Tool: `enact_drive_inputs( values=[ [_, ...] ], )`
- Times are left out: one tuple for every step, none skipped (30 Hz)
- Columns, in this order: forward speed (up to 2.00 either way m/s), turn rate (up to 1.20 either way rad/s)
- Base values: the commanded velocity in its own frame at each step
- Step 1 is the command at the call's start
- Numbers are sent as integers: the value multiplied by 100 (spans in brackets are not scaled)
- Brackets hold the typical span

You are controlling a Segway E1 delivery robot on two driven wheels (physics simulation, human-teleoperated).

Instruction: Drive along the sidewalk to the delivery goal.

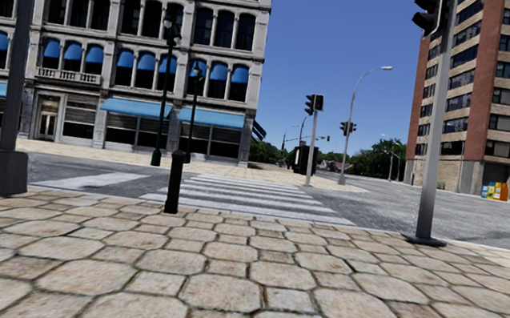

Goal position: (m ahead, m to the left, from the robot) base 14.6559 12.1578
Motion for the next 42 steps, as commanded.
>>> enact_drive_inputs(
  values=[
    [200,0],
    [200,0],
    [200,0],
    [200,0],
    [200,0],
    [200,0],
    [200,0],
    [200,0],
    [200,0],
    [200,0],
    [200,0],
    [200,0],
    [200,0],
    [200,0],
    [200,0],
    [200,0],
    [200,0],
    [200,0],
    [200,0],
    [200,0],
    [200,0],
    [200,0],
    [200,0],
    [200,0],
    [200,0],
    [200,0],
    [200,0],
    [200,0],
    [200,0],
    [200,0],
    [200,0],
    [200,0],
    [200,0],
    [200,0],
    [200,0],
    [200,0],
    [200,0],
    [200,0],
    [200,0],
    [200,0],
    [200,0],
    [200,0]
  ],
)
